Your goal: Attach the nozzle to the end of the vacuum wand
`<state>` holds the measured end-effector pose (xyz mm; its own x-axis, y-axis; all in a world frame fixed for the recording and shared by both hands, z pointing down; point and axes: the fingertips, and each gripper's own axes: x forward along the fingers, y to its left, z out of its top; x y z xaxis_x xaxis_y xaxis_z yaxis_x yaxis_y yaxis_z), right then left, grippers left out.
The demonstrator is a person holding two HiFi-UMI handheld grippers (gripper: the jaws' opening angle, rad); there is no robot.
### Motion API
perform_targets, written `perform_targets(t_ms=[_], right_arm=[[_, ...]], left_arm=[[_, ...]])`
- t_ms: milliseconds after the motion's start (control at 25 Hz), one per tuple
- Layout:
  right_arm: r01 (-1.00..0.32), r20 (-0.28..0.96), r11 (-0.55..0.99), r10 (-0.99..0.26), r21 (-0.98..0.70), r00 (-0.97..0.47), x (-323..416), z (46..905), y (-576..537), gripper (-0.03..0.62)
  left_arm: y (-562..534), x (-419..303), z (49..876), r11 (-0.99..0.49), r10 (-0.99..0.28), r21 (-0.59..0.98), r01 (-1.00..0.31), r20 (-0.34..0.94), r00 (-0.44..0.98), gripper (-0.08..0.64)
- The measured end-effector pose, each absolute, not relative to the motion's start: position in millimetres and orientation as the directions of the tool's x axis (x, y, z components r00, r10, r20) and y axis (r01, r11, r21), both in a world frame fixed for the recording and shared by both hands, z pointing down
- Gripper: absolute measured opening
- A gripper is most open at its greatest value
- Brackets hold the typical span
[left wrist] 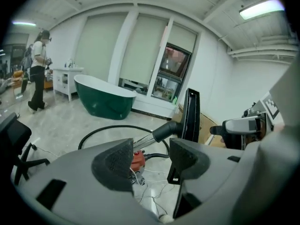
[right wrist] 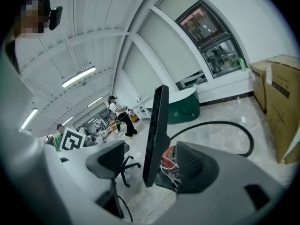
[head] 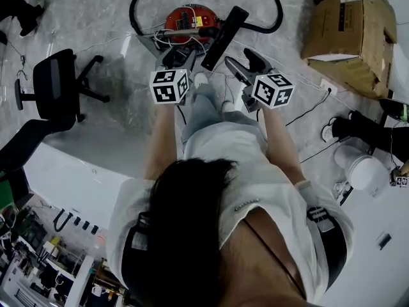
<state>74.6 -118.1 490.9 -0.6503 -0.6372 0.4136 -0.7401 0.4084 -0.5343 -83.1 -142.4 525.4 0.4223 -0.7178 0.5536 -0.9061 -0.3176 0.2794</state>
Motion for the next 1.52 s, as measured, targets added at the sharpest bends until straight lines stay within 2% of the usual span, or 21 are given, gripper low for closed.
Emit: perform_targets(t_ms=[120, 360, 680, 800, 960, 1200, 1520], right_arm=[[-0.752, 0.402, 0.425, -0.655, -0.503, -0.640, 73.7, 480.5, -116.5, 0.360], [-0.767, 0.404, 0.455, -0.662, -0.453, -0.631, 72.2, 468.8, -108.9, 0.360], [-0.790, 0.405, 0.473, -0.682, -0.390, -0.608, 66.2, 457.4, -98.9, 0.351], [-0.798, 0.386, 0.459, -0.705, -0.391, -0.595, 68.1, 450.0, -101.0, 0.241], [-0.800, 0.372, 0.463, -0.715, -0.382, -0.592, 67.4, 441.9, -98.5, 0.204], [-0.831, 0.381, 0.441, -0.743, -0.340, -0.551, 72.9, 439.1, -95.5, 0.075], [-0.857, 0.386, 0.424, -0.768, -0.294, -0.512, 74.5, 431.7, -97.5, 0.017]], left_arm=[[-135.7, -87.2, 512.3, -0.287, -0.756, 0.268, -0.920, 0.526, 0.389, 0.206], [-122.7, -90.0, 497.7, -0.242, -0.792, 0.251, -0.937, 0.506, 0.340, 0.202], [-108.2, -76.5, 477.3, -0.262, -0.816, 0.203, -0.944, 0.475, 0.329, 0.136], [-105.9, -67.6, 471.4, -0.276, -0.819, 0.202, -0.940, 0.462, 0.340, 0.123], [-101.9, -54.7, 463.8, -0.294, -0.819, 0.199, -0.935, 0.452, 0.354, 0.123], [-98.4, -31.7, 451.7, -0.328, -0.828, 0.157, -0.931, 0.427, 0.364, 0.072], [-94.5, -25.0, 443.8, -0.289, -0.843, 0.151, -0.945, 0.429, 0.326, 0.015]])
